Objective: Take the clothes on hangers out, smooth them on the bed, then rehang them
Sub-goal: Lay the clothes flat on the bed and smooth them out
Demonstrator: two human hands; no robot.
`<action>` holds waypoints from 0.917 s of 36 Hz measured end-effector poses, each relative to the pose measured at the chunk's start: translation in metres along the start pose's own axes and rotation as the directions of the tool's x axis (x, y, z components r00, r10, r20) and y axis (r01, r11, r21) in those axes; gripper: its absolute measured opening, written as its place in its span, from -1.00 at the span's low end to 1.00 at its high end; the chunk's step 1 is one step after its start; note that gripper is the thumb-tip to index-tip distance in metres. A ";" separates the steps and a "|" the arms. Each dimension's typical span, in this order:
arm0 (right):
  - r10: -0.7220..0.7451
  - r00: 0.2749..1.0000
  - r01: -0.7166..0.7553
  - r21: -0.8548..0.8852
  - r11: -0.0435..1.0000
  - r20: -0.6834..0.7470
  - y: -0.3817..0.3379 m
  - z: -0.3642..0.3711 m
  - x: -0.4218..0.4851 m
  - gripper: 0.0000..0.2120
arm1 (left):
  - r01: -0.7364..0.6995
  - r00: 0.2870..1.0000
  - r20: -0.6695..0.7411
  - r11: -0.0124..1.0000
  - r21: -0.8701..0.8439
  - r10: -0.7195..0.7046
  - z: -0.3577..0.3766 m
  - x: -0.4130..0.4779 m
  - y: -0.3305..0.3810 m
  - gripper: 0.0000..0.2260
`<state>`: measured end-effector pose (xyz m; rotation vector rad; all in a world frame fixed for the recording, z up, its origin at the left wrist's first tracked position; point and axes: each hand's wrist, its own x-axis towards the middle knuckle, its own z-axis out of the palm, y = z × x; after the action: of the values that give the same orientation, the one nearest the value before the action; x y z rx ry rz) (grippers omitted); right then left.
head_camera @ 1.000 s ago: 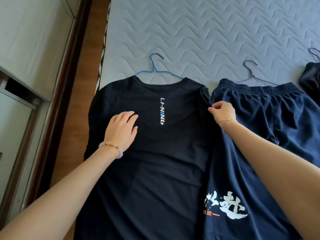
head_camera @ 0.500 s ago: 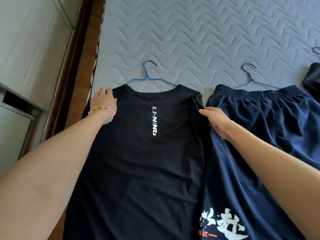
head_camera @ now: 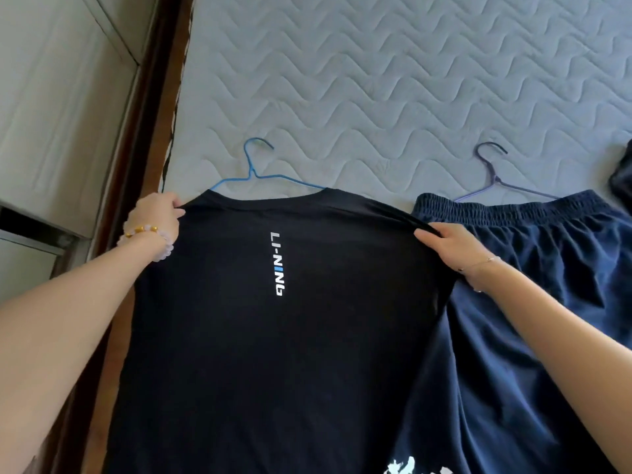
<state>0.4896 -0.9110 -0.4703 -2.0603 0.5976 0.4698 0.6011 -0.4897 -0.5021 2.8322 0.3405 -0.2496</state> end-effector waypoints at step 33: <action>-0.079 0.973 0.064 0.074 0.995 0.216 -0.018 0.043 -0.084 -0.84 | -0.940 0.223 0.423 0.308 -0.143 0.878 0.011 -0.124 0.215 -0.63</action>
<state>0.4272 -0.8468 -0.4349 -1.9275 0.4005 0.6168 0.5355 -0.7196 -0.4330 2.4121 -1.5142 -0.6109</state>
